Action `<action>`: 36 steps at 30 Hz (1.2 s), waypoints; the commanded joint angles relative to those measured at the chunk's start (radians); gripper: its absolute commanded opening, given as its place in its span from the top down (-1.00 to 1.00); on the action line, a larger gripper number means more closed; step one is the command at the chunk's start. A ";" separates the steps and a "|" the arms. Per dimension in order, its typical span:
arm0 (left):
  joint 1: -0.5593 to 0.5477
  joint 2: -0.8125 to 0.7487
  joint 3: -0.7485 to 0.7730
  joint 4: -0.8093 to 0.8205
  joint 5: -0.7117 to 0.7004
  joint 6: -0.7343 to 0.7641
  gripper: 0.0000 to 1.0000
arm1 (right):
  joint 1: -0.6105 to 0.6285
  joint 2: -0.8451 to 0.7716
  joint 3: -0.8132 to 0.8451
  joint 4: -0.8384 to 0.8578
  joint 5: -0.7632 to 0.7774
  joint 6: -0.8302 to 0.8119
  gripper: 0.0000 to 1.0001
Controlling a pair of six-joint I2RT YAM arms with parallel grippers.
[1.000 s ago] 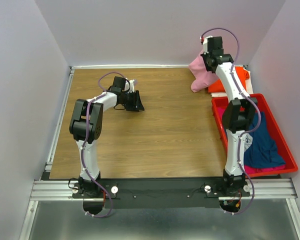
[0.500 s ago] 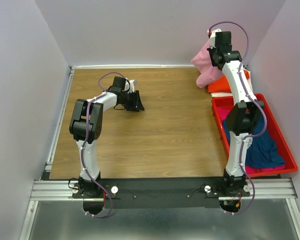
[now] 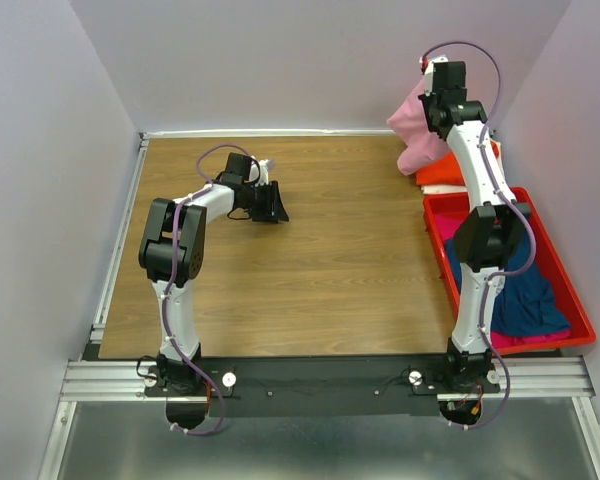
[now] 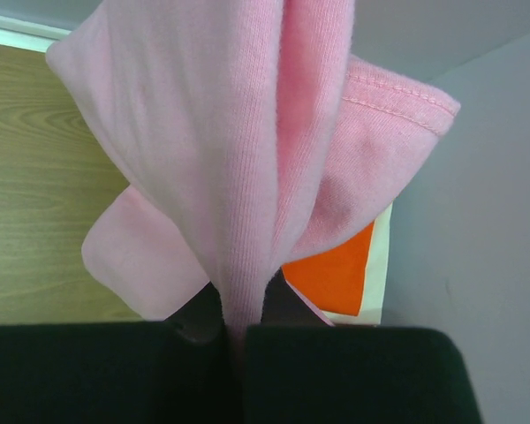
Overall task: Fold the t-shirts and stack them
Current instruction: Neatly place the folded tshirt to the corner, then reset both grippers
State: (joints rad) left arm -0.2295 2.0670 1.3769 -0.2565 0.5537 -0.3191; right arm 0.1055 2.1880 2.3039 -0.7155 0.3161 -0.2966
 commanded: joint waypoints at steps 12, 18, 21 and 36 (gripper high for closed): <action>-0.002 0.035 -0.041 -0.101 -0.063 0.012 -0.04 | -0.047 0.036 -0.001 0.057 0.213 0.001 0.86; -0.002 0.013 -0.044 -0.102 -0.075 0.012 -0.07 | -0.052 0.101 0.002 0.140 0.508 0.039 -1.00; -0.002 -0.008 -0.042 -0.102 -0.080 0.014 -0.08 | -0.052 0.090 -0.026 0.160 0.564 0.071 -1.00; -0.002 -0.195 -0.064 0.040 -0.127 -0.015 -0.08 | -0.041 -0.141 -0.351 0.185 0.252 0.269 -1.00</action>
State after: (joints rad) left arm -0.2295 1.9614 1.3251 -0.2756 0.4702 -0.3252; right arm 0.0589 2.1513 2.0075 -0.5625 0.7246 -0.1223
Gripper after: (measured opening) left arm 0.536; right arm 0.997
